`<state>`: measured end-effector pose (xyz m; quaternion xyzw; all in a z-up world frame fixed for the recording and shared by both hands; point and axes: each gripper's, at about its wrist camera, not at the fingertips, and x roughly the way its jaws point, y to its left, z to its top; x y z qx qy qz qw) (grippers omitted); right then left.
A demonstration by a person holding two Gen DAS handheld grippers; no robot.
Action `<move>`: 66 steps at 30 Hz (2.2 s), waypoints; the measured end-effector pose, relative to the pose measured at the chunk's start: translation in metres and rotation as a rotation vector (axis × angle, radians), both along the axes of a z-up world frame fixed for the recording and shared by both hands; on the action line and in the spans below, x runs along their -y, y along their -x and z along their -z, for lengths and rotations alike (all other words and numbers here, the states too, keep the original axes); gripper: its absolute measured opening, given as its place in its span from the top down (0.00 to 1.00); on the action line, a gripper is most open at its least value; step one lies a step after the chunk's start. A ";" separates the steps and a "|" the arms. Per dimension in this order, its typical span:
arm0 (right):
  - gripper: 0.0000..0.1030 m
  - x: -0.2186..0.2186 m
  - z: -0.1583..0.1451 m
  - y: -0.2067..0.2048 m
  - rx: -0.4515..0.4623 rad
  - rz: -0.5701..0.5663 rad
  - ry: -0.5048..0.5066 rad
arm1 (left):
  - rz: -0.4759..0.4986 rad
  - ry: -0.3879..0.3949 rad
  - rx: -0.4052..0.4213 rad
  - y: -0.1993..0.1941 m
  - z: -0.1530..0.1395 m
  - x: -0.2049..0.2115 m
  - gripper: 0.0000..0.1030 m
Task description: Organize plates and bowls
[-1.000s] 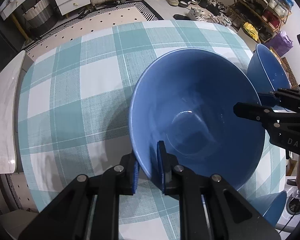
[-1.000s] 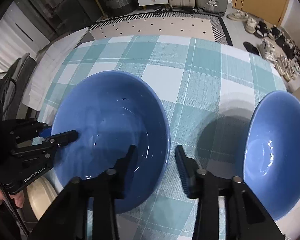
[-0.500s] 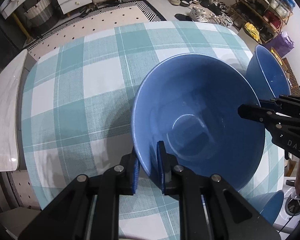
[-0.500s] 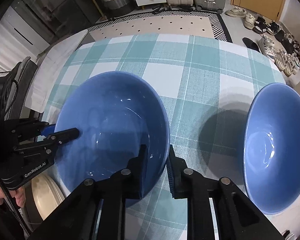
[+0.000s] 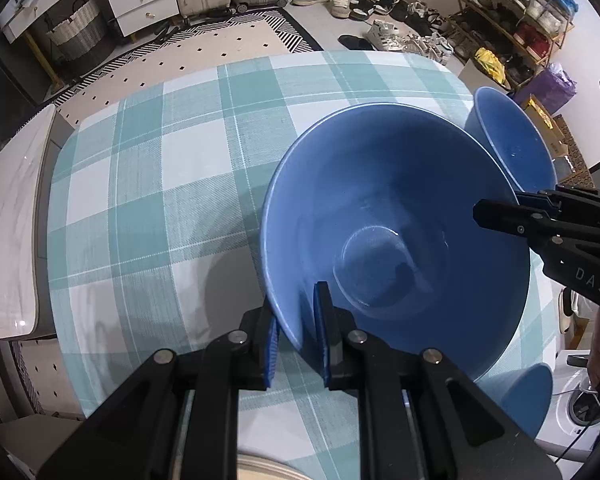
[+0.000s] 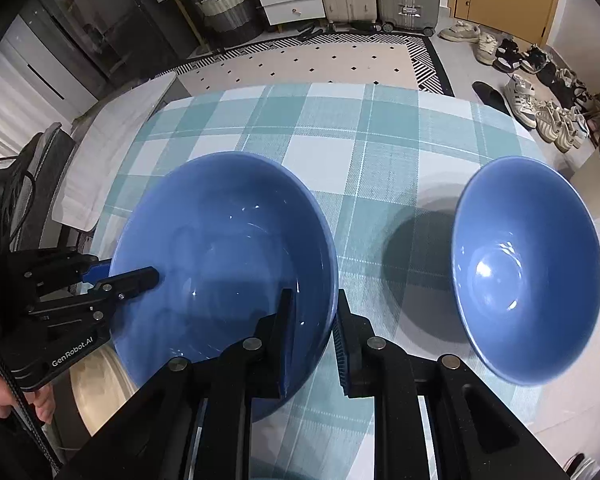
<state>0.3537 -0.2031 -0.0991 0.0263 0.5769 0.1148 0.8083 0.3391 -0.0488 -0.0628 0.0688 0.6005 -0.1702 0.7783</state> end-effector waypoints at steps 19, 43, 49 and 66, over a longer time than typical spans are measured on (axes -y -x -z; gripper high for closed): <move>0.83 0.033 -0.046 0.074 0.079 0.090 0.018 | 0.079 0.027 0.069 0.062 -0.040 0.035 0.85; 0.83 0.049 -0.083 0.178 0.123 0.118 0.087 | 0.116 0.068 0.116 0.143 -0.073 0.056 0.85; 0.83 0.051 -0.084 0.206 0.139 0.139 0.075 | 0.128 0.088 0.144 0.171 -0.080 0.055 0.85; 0.83 0.059 -0.047 0.258 0.104 0.168 0.021 | 0.162 0.063 0.185 0.223 -0.056 0.062 0.85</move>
